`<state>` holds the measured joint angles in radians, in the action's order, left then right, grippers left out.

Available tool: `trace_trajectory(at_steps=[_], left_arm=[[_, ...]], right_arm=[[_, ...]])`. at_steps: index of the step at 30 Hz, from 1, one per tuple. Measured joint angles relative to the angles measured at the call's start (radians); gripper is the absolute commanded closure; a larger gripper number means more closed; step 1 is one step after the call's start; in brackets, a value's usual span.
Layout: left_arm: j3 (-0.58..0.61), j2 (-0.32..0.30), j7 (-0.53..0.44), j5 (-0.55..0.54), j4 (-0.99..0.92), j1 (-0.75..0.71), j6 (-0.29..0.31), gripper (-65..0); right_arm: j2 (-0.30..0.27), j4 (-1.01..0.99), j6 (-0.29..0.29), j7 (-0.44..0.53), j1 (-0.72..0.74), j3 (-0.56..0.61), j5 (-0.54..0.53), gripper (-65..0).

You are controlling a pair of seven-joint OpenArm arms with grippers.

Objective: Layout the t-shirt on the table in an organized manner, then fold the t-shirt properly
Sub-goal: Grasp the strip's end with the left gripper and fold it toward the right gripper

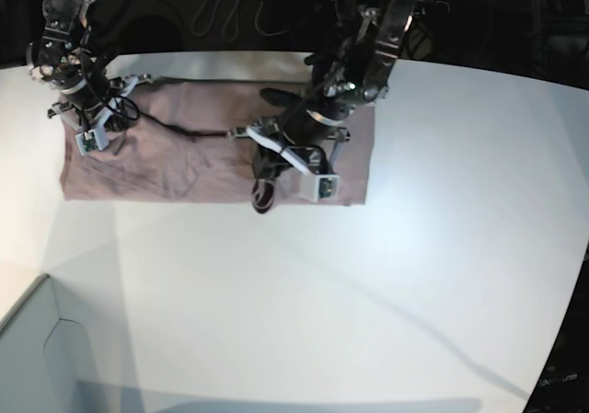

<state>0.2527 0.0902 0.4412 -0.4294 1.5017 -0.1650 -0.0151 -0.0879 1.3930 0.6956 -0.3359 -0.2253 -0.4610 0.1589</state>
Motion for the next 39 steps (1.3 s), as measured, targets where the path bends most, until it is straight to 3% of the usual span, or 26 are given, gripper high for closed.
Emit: trace_trajectory(at_steps=[12, 39], left_arm=[[0.115, -0.010, -0.003, 0.010, -0.056, 0.076, -0.004, 0.0], [0.208, -0.029, -0.003, 0.010, -0.129, 0.132, 0.007, 0.0]], right_arm=[[0.000, 0.000, 0.000, -0.002, 0.003, 0.000, 0.000, 0.0], [0.000, 0.000, 0.000, -0.004, 0.005, 0.000, 0.000, 0.0]])
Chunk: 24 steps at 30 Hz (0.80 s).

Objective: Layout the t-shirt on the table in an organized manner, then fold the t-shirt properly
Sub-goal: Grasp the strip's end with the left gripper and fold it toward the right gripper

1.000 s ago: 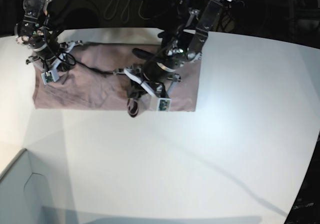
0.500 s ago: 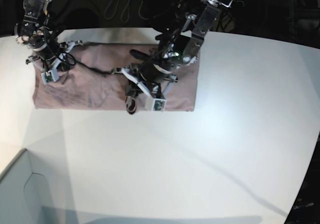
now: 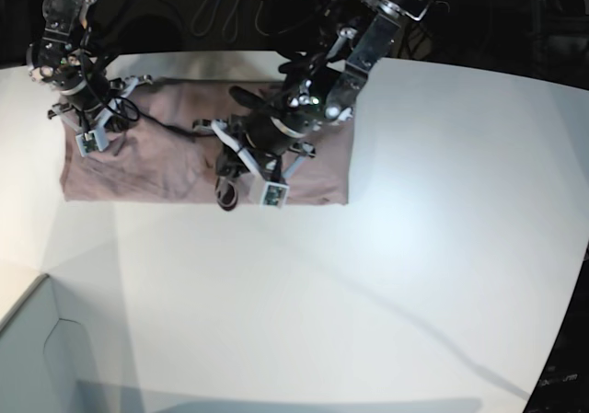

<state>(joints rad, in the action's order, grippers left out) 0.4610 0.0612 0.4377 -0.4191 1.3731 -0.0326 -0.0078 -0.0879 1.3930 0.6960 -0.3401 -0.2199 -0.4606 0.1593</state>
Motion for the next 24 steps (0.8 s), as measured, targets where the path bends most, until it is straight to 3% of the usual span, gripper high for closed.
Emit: trace_trajectory(at_steps=[14, 16, 22, 24], left_arm=[[0.002, 0.003, 0.000, -0.004, -0.043, 0.005, 0.000, -0.6], [0.002, 0.003, 0.000, -0.005, -0.043, 0.006, 0.001, -5.1], [0.002, 0.003, 0.000, -0.011, -0.043, 0.006, 0.001, -30.3], [0.002, 0.003, 0.000, -0.010, -0.037, 0.005, 0.000, -33.4]], right_arm=[[0.000, 0.000, 0.000, 0.000, 0.000, 0.001, 0.000, 0.0], [0.000, 0.000, 0.000, 0.000, 0.000, 0.001, 0.000, 0.0], [0.000, 0.000, 0.000, 0.000, 0.000, 0.001, 0.000, 0.0], [0.000, 0.000, 0.000, 0.000, 0.000, 0.001, 0.000, 0.0]])
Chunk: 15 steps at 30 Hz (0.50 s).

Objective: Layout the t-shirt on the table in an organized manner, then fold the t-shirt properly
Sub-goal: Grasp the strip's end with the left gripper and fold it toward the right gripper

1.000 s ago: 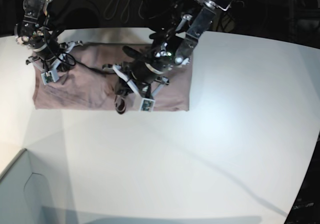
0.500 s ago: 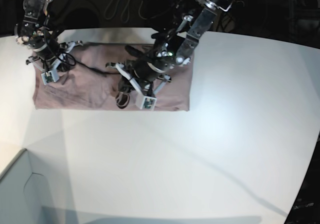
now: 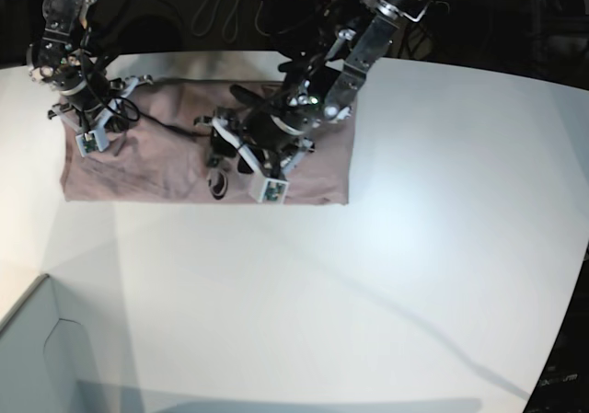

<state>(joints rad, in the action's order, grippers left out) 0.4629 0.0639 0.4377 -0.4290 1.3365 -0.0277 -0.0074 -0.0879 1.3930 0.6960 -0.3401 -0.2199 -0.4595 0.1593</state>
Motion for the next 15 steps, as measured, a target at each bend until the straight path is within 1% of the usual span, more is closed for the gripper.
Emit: trace_trajectory(at_steps=[5, 6, 8, 10, 11, 13, 15], left_arm=[[0.003, -0.010, 0.007, -0.001, 0.105, -0.014, 0.003, -33.4], [0.003, -0.021, -0.003, 0.000, 0.133, -0.020, 0.003, -33.4], [0.003, -0.074, -0.011, -0.007, 0.180, -0.035, 0.013, -33.4], [-0.003, -0.129, -0.005, -0.001, 0.188, -0.047, 0.007, -33.4], [-0.004, -0.151, 0.008, -0.001, 0.185, -0.047, -0.005, -33.4], [-0.010, -0.171, 0.004, 0.002, 0.181, -0.047, -0.009, -33.4], [-0.003, -0.171, 0.000, 0.002, 0.182, -0.041, -0.008, -33.4]], right_arm=[[0.000, 0.000, 0.000, 0.000, 0.000, 0.000, 0.000, 0.0], [0.000, 0.000, 0.000, 0.000, 0.000, 0.000, 0.000, 0.0], [0.000, 0.003, 0.000, 0.000, 0.000, 0.000, 0.000, 0.0], [0.000, 0.003, 0.000, 0.000, 0.000, 0.000, 0.000, 0.0], [0.000, 0.003, 0.000, -0.001, 0.000, 0.000, 0.000, 0.0], [0.000, 0.003, 0.000, -0.001, 0.000, 0.000, 0.001, 0.0], [0.003, 0.003, 0.000, -0.004, 0.000, 0.000, 0.000, 0.0]])
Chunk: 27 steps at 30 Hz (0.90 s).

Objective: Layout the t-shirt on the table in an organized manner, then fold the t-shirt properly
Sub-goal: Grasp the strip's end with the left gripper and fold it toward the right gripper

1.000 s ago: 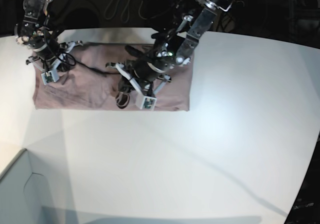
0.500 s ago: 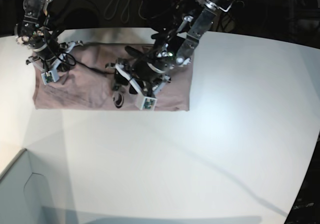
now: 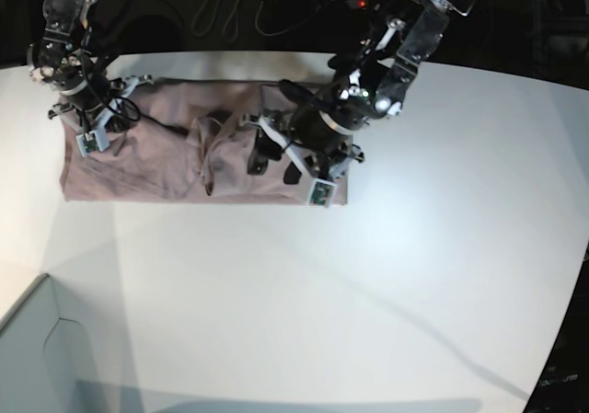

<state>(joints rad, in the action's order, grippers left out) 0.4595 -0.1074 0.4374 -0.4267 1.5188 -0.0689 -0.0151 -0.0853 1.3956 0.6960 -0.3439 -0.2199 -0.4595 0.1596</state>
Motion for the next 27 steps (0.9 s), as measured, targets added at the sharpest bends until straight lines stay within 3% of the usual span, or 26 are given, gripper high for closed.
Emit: trace_trajectory(at_steps=[4, 15, 19, 23, 27], left_arm=[[0.014, 0.016, 0.000, -0.005, -0.042, -0.001, 0.014, -33.3], [0.331, 0.011, -0.001, -0.004, -0.179, 0.107, 0.015, -33.3], [0.362, 0.019, 0.001, -0.004, -0.153, 0.127, 0.015, -33.3], [0.355, 0.008, 0.001, -0.007, -0.076, 0.125, 0.018, -33.3], [0.234, -0.084, -0.004, -0.009, 0.006, 0.084, 0.014, -33.3]], right_arm=[[0.000, 0.000, 0.000, 0.004, 0.000, 0.000, 0.000, 0.0], [-0.003, 0.000, 0.000, 0.001, 0.000, 0.001, 0.000, 0.0], [-0.003, 0.000, 0.000, 0.000, 0.000, 0.000, 0.000, -0.3], [-0.003, 0.000, 0.000, 0.000, 0.000, -0.005, 0.000, -13.0], [0.001, 0.050, 0.003, -0.012, -0.008, -0.031, 0.008, -29.5]])
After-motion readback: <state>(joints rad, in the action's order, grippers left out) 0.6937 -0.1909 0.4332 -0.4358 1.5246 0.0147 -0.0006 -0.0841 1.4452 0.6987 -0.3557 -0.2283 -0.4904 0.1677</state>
